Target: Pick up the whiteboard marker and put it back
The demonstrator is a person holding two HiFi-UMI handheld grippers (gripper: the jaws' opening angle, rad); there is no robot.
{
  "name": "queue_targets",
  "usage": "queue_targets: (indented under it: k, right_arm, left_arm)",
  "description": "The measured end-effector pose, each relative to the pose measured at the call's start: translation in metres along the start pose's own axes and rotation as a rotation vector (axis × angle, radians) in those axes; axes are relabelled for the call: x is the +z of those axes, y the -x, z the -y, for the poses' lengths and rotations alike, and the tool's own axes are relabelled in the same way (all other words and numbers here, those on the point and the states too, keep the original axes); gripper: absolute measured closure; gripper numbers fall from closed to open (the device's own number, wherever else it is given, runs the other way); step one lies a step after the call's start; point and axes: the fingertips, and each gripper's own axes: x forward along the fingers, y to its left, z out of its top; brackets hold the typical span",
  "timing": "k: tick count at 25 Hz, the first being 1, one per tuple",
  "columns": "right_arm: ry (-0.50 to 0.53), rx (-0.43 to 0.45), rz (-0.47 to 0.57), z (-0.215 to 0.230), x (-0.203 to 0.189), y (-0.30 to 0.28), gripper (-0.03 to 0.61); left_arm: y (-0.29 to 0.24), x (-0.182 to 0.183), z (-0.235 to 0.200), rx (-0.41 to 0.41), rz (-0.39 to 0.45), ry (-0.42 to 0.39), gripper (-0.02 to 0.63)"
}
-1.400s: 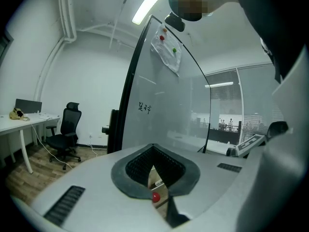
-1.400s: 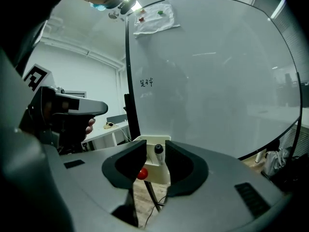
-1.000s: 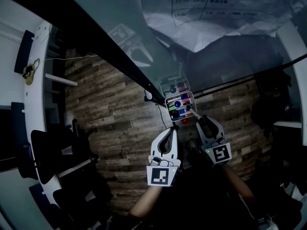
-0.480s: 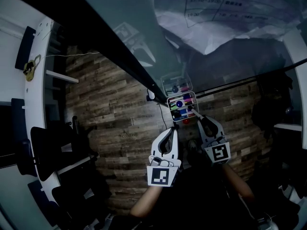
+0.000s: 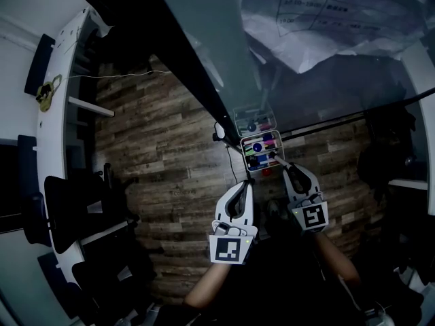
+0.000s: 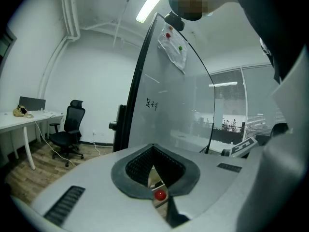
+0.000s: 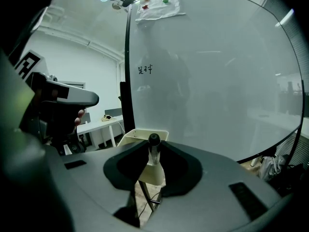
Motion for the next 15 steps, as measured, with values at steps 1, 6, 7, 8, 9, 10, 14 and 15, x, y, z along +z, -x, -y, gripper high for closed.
queue_targets:
  k: [1, 6, 7, 8, 9, 10, 14, 15]
  right_arm:
    - [-0.001, -0.001, 0.003, 0.0, 0.001, 0.0, 0.495]
    - [0.004, -0.001, 0.025, 0.0, 0.007, 0.003, 0.495]
    - [0.005, 0.001, 0.024, -0.001, 0.007, 0.005, 0.497]
    - [0.005, 0.002, 0.022, -0.002, 0.007, 0.006, 0.497]
    - [0.006, 0.002, 0.021, -0.003, 0.008, 0.007, 0.497]
    - [0.008, 0.001, 0.022, -0.003, 0.009, 0.008, 0.497]
    - [0.017, -0.007, 0.032, -0.001, 0.014, 0.011, 0.497]
    - [0.017, -0.01, 0.027, -0.002, 0.015, 0.012, 0.497]
  left_arm:
    - [0.001, 0.001, 0.0, 0.0, 0.002, 0.001, 0.612]
    - [0.003, 0.006, 0.001, -0.003, 0.022, 0.004, 0.612]
    - [0.005, 0.006, 0.002, -0.004, 0.023, 0.004, 0.612]
    - [0.006, 0.007, 0.002, -0.005, 0.023, 0.002, 0.612]
    - [0.007, 0.007, 0.002, -0.006, 0.023, -0.001, 0.612]
    - [0.008, 0.009, 0.002, -0.007, 0.026, -0.004, 0.612]
    - [0.009, 0.016, 0.004, -0.008, 0.05, -0.004, 0.612]
    - [0.01, 0.017, 0.005, -0.009, 0.056, -0.007, 0.612]
